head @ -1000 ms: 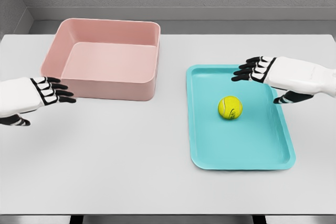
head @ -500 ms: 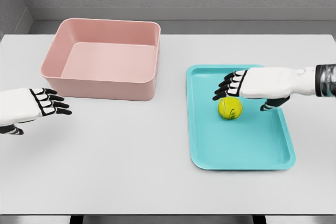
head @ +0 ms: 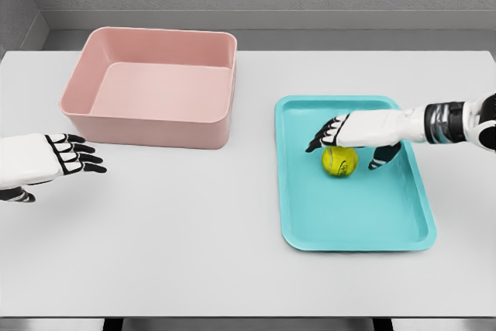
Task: Put the tennis from the blue tray into the pink basket with both arms
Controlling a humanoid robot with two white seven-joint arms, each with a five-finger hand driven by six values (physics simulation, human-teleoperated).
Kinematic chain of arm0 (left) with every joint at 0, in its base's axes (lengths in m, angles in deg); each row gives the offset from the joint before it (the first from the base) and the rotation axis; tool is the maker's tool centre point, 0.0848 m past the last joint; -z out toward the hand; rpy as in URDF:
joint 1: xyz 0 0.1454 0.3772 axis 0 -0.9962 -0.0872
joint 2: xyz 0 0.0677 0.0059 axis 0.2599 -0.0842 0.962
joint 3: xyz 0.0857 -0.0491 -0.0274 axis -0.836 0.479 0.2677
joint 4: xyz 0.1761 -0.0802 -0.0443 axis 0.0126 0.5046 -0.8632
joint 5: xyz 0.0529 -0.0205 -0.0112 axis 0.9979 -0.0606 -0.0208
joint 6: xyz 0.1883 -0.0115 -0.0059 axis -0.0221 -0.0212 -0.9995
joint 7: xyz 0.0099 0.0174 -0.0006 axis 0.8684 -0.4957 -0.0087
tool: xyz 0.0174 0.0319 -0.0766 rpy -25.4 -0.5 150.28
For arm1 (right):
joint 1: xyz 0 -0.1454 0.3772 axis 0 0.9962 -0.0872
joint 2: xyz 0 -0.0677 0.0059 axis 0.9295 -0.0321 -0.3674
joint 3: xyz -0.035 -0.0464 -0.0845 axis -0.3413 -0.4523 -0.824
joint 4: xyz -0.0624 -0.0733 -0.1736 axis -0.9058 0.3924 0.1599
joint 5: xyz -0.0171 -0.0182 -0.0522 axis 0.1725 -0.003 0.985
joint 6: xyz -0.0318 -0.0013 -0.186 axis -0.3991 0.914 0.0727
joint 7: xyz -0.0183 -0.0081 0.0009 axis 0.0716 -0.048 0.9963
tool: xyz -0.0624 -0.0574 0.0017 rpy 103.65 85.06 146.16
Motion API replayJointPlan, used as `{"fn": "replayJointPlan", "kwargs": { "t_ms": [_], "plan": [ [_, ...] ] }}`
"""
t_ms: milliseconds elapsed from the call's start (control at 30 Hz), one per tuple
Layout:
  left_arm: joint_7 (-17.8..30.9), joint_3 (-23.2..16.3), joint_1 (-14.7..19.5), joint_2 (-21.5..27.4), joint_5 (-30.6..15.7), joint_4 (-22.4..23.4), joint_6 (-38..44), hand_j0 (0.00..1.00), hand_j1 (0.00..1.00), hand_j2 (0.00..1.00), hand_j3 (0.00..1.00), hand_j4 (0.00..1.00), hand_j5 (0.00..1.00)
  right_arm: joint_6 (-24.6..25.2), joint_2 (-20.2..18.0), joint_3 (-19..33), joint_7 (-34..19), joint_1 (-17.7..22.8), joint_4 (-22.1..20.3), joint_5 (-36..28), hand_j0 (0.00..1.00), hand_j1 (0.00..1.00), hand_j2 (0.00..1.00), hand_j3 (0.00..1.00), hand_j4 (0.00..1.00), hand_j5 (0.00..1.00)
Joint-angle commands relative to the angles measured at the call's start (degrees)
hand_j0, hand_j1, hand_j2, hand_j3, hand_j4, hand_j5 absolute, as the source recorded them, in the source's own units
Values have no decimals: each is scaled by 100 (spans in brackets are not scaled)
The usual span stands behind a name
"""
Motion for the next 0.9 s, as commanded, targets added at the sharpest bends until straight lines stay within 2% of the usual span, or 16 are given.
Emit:
{"fn": "replayJointPlan", "kwargs": {
  "t_ms": [0, 333, 467, 667, 800, 867],
  "plan": [
    [39, -2, 0, 24, 35, 6, 8, 100, 100, 100, 100, 100, 100, 15, 46, -61, 2, 0, 46, -20, 99, 99, 99, 99, 99, 99],
    [241, -11, 9, 15, 281, 59, 8, 100, 100, 100, 100, 100, 100, 15, 160, -184, 2, 18, 19, 24, 97, 97, 97, 97, 97, 97],
    [241, -37, 9, -29, 272, 146, 8, 100, 100, 100, 100, 100, 100, 15, 152, -184, 2, 9, 37, 59, 88, 88, 88, 88, 88, 88],
    [241, -90, 44, -362, 272, 357, 8, 100, 100, 100, 100, 100, 100, 15, 143, -184, 2, 0, 55, 76, 82, 82, 82, 82, 82, 82],
    [250, -90, 70, -591, 343, 480, 8, 100, 100, 100, 100, 100, 100, 15, 143, -184, 2, 17, 46, 173, 76, 76, 76, 76, 76, 76],
    [250, -90, 88, -670, 360, 498, 8, 100, 100, 100, 100, 100, 100, 15, 152, -184, 2, 9, 54, 173, 64, 64, 64, 64, 64, 64]
  ]
}}
